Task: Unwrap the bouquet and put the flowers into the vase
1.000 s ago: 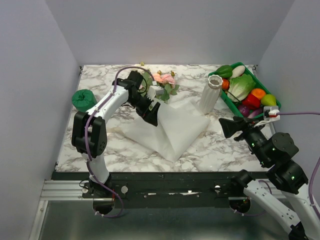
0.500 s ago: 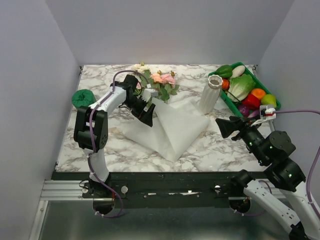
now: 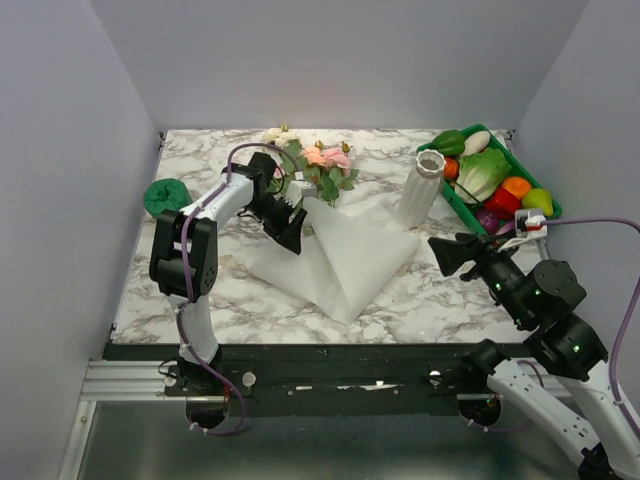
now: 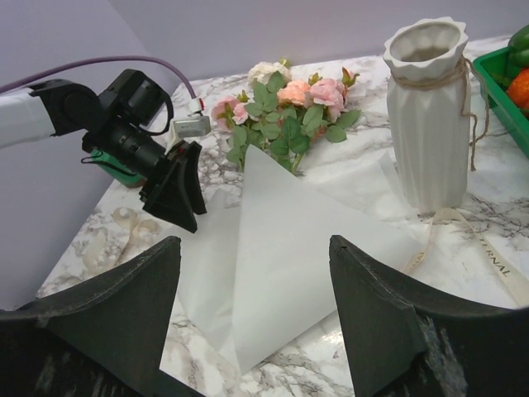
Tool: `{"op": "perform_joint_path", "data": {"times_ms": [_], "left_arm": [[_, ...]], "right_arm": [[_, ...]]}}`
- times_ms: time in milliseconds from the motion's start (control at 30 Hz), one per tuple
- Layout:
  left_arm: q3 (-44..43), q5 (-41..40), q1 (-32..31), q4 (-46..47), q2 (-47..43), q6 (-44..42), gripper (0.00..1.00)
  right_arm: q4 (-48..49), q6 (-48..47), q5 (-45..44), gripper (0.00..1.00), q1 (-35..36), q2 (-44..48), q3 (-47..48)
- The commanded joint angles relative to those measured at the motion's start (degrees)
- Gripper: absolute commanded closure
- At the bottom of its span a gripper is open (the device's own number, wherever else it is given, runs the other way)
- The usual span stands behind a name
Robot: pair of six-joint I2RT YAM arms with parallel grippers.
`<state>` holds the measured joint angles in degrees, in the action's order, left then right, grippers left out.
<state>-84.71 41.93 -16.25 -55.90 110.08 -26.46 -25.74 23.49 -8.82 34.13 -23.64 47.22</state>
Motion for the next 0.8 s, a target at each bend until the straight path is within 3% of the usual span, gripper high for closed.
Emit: {"op": "perform_joint_path", "data": {"times_ms": [0, 67, 300, 567, 767], "left_arm": [[-1.25, 3.24, -0.1, -3.78, -0.04, -3.16, 0.48], [-1.43, 3.42, -0.1, -4.22, -0.48, -3.16, 0.59], [-1.69, 3.77, -0.1, -5.1, -0.83, -3.34, 0.61], [-2.39, 3.51, -0.89, -6.06, -5.05, -3.34, 1.0], [-2.04, -0.44, -6.76, -6.5, -14.8, -5.71, 1.0]], "right_arm": [[0.86, 0.07, 1.0, 0.2, 0.24, -1.06, 0.76], [1.21, 0.07, 1.08, 0.2, 0.24, -1.23, 0.94], [1.13, -0.02, 1.35, 0.2, 0.24, -1.59, 1.82], [0.86, -0.46, 1.0, 0.2, 0.24, -1.85, 2.43], [0.42, -2.39, -0.06, 0.2, 0.24, -3.34, 6.12]]}}
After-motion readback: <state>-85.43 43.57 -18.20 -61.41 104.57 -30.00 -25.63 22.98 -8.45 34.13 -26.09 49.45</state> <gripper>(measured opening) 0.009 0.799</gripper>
